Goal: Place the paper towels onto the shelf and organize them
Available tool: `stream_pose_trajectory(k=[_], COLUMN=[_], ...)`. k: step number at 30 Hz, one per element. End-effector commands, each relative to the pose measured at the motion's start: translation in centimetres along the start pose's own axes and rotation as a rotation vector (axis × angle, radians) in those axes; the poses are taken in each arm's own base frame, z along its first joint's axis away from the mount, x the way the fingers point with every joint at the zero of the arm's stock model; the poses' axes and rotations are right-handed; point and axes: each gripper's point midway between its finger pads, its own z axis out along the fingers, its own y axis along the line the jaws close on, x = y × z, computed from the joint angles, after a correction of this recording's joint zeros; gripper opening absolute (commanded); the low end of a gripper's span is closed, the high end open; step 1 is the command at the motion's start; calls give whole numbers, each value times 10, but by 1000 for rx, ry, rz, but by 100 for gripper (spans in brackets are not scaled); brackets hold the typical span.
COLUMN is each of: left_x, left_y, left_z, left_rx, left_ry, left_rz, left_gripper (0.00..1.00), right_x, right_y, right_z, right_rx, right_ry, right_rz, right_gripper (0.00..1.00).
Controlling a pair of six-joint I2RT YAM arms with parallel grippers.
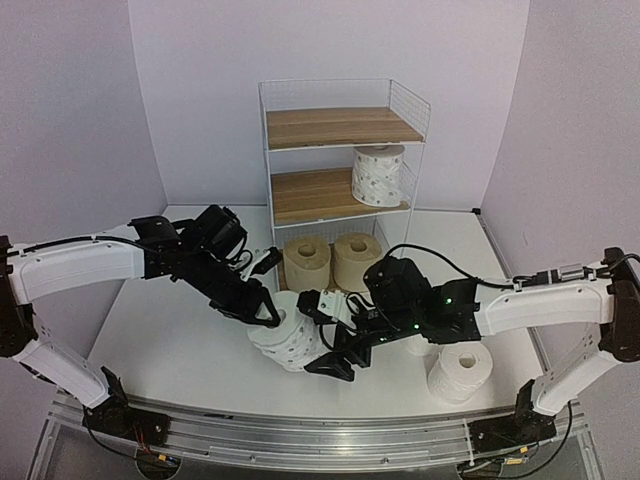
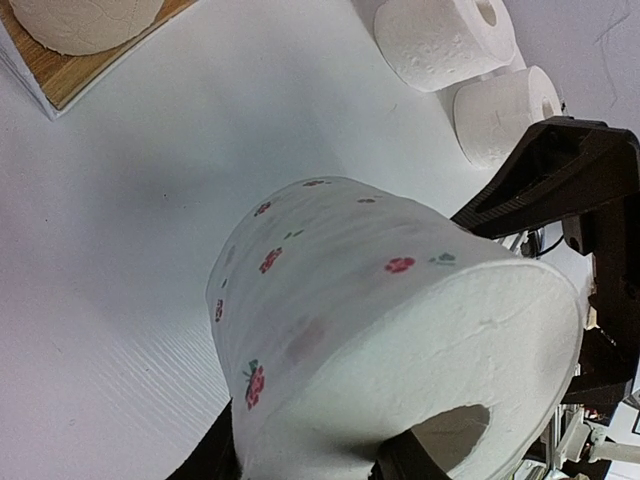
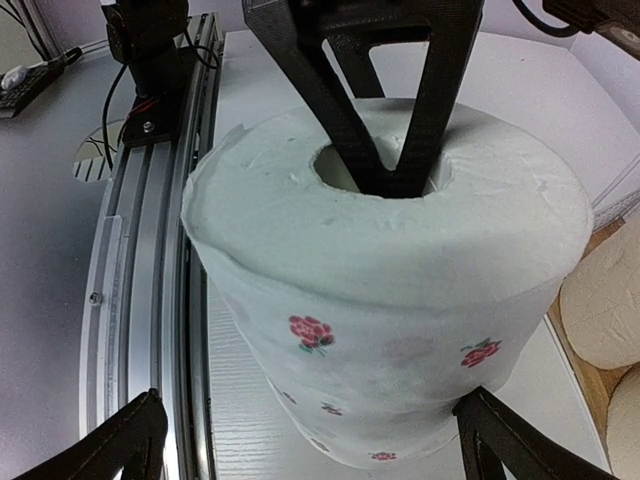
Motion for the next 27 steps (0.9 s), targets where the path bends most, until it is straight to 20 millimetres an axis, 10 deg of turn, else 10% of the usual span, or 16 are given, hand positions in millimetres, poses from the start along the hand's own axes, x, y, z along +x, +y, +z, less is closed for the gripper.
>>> stream_pose_trajectory(k=[1,10,19,27], left_x=[-13,-18,-20,-28], left_y=[-51,-33,-57,-70], left_z=[-9,-4,-2,-11], left_rx=[196,87,225,266], left_ry=[-6,-3,10,-19], left_rz=[139,79,177,256], left_gripper=[13,5,2,4], right_x=[-47,-39,-45,-49], right_y=[-15,-35,-4,2], right_z=[-2,-13,3,6], right_rx=[92,228,23,-27], right_ry=[-174,-169,-191,-197], right_rz=[-98,-73,-43,-17], right_gripper=[98,98,97,74])
